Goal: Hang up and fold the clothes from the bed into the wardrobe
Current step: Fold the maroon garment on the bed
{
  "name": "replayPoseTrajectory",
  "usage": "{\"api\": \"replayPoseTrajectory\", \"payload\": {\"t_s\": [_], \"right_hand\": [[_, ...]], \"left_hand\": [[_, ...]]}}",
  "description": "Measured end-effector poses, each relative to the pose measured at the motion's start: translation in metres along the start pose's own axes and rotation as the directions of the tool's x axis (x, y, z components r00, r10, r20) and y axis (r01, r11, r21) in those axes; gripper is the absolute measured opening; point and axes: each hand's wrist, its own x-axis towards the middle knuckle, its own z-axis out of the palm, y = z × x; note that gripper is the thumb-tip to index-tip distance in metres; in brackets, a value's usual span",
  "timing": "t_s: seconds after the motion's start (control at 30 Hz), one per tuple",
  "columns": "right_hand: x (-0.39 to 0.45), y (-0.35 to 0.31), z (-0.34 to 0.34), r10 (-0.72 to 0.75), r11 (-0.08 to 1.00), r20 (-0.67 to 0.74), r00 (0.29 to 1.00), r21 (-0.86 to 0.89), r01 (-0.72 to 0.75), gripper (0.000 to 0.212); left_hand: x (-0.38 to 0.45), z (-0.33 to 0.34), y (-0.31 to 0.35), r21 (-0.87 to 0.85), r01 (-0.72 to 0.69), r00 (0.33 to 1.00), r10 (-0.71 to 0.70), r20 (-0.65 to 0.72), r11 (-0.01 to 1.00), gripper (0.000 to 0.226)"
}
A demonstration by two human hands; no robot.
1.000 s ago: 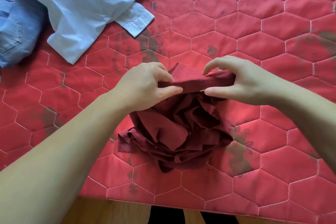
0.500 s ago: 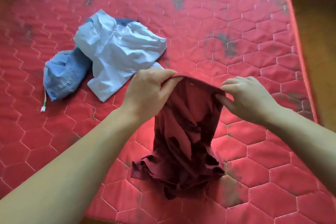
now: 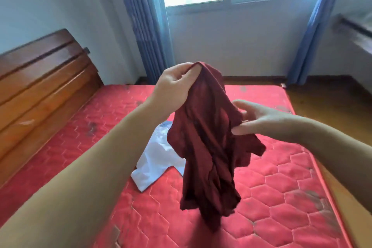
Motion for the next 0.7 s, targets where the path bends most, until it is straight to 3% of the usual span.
{"api": "replayPoseTrajectory", "payload": {"t_s": [0.13, 0.23, 0.4, 0.5, 0.63, 0.7], "right_hand": [[-0.015, -0.029, -0.011, -0.031, 0.996, -0.14, 0.99, -0.085, 0.019, 0.025], [-0.025, -0.034, -0.023, -0.04, 0.994, -0.203, 0.978, -0.108, 0.018, 0.025], [-0.042, -0.017, -0.036, 0.045, 0.992, -0.244, 0.969, 0.124, -0.015, 0.034], [-0.053, -0.009, -0.036, 0.072, 0.95, -0.209, 0.975, 0.312, -0.003, 0.02], [-0.063, -0.004, -0.038, 0.03, 0.924, -0.203, 0.979, 0.38, 0.05, 0.051], [-0.069, -0.006, -0.038, 0.01, 0.907, -0.198, 0.98, 0.415, 0.075, 0.028]], "left_hand": [[0.006, -0.001, 0.04, 0.151, -0.072, 0.997, 0.074, -0.007, 0.986, 0.029], [0.008, -0.003, 0.053, 0.217, -0.07, 0.997, 0.074, -0.013, 0.974, 0.031], [0.009, 0.003, 0.063, 0.239, -0.068, 0.997, 0.073, -0.011, 0.969, 0.031], [0.009, 0.005, 0.065, 0.262, -0.084, 0.996, 0.088, -0.001, 0.961, 0.029], [0.012, 0.006, 0.065, 0.298, -0.098, 0.995, 0.101, 0.005, 0.95, 0.029], [0.013, 0.006, 0.063, 0.308, -0.089, 0.996, 0.092, 0.003, 0.947, 0.029]]}}
